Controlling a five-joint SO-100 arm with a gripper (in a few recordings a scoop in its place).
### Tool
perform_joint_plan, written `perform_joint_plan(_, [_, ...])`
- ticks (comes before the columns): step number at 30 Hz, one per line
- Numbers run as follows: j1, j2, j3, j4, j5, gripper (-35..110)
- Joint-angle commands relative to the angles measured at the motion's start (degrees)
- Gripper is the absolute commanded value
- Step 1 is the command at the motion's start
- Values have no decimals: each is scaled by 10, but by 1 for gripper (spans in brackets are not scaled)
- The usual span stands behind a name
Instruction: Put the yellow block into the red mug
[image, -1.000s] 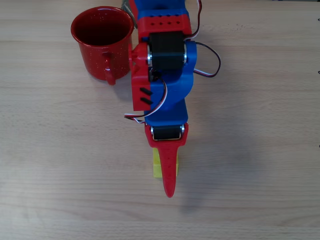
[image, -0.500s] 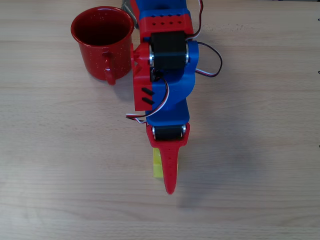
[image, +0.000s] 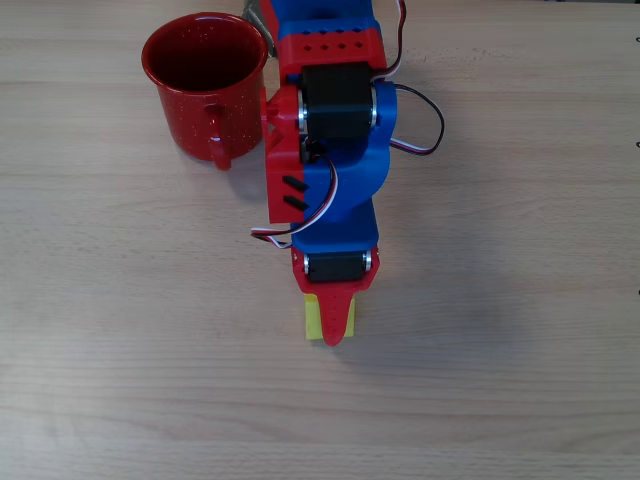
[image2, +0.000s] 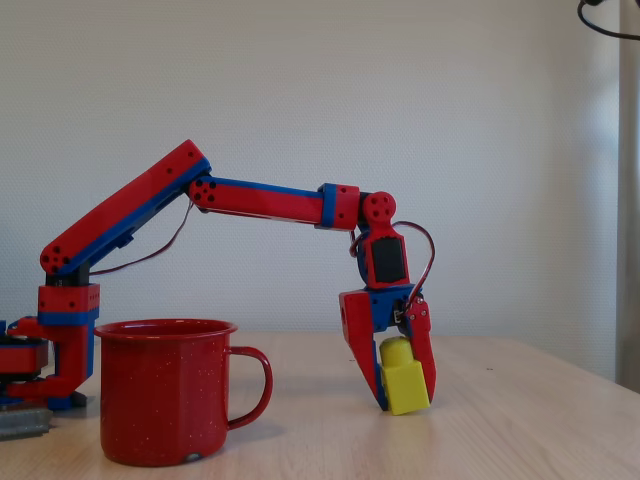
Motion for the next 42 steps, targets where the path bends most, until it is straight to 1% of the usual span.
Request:
perform_joint_plan(1, [-7, 119, -11, 23, 29, 0])
perform_joint_plan(9, [6, 217, -11, 64, 100, 0])
perform_joint_plan(13, [9, 265, -11, 83, 106, 0])
perform_joint_plan(17, [11, 324, 23, 85, 98, 0])
perform_joint_plan(23, [17, 434, 119, 90, 78, 0])
perform_joint_plan(34, [63, 620, 214, 136, 59, 0])
perform_joint_plan(42, [120, 693, 268, 186, 39, 0])
